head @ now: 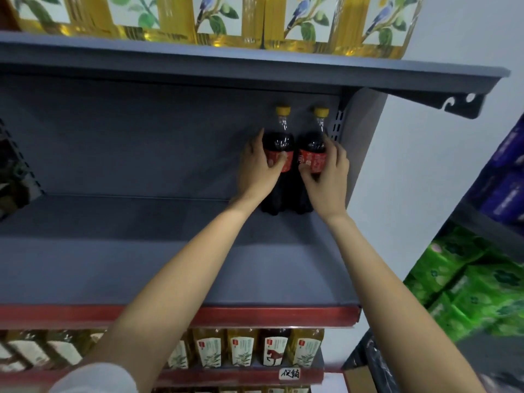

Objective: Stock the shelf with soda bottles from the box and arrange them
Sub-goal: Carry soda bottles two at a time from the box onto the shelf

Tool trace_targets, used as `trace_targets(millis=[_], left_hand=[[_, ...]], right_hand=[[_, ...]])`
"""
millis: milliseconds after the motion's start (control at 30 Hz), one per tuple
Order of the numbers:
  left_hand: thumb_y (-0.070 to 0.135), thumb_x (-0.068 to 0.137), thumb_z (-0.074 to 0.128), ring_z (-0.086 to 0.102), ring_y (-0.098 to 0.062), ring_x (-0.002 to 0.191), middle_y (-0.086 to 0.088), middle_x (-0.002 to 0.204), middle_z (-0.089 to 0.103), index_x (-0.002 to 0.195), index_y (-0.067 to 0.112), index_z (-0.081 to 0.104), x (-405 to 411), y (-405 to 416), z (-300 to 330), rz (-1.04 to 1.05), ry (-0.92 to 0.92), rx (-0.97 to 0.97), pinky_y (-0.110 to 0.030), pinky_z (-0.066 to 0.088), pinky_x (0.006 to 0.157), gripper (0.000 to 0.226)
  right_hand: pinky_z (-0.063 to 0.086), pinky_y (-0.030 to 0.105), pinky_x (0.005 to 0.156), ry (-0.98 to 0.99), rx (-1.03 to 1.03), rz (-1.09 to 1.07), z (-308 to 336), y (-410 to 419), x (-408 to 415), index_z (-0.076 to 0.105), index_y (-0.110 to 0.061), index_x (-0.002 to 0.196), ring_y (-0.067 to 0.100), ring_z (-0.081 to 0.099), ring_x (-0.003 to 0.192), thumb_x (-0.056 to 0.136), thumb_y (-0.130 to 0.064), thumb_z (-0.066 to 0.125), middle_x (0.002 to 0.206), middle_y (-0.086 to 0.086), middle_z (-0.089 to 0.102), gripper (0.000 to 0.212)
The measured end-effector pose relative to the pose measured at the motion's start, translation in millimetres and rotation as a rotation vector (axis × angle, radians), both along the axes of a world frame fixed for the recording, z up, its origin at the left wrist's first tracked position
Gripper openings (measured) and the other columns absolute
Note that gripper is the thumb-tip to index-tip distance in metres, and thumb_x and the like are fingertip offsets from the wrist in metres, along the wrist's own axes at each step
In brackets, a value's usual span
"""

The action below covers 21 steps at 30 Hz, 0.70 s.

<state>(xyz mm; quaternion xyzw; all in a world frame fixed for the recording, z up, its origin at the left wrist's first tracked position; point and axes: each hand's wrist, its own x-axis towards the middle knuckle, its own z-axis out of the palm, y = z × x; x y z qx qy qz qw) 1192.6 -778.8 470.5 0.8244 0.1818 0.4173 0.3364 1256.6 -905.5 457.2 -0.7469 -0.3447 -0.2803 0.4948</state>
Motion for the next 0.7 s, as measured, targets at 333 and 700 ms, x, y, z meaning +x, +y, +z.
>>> trace_targets(millis=[333,700], left_hand=[[0.018,0.092,0.051,0.062,-0.011,0.088,0.009,0.088,0.067,0.098,0.013,0.065,-223,-22,-12,0.123,-0.528,0.204,-0.031,0.047,0.081,0.016],[0.028,0.09,0.051,0.064,-0.011,0.085,0.01,0.086,0.069,0.102,0.021,0.066,-557,5,-165,0.648,0.023,-0.184,-0.03,0.051,0.074,0.021]], right_hand=[[0.045,0.023,0.085,-0.099,0.291,0.402,4,-2,-192,0.056,-0.009,0.111,0.014,0.058,0.089,0.092,-0.007,0.056,0.097,0.005,0.06,0.018],[0.046,0.021,0.076,0.131,-0.347,0.994,-143,80,-434,0.065,-0.009,0.103,0.015,0.06,0.089,0.092,-0.016,0.057,0.096,-0.003,0.063,0.016]])
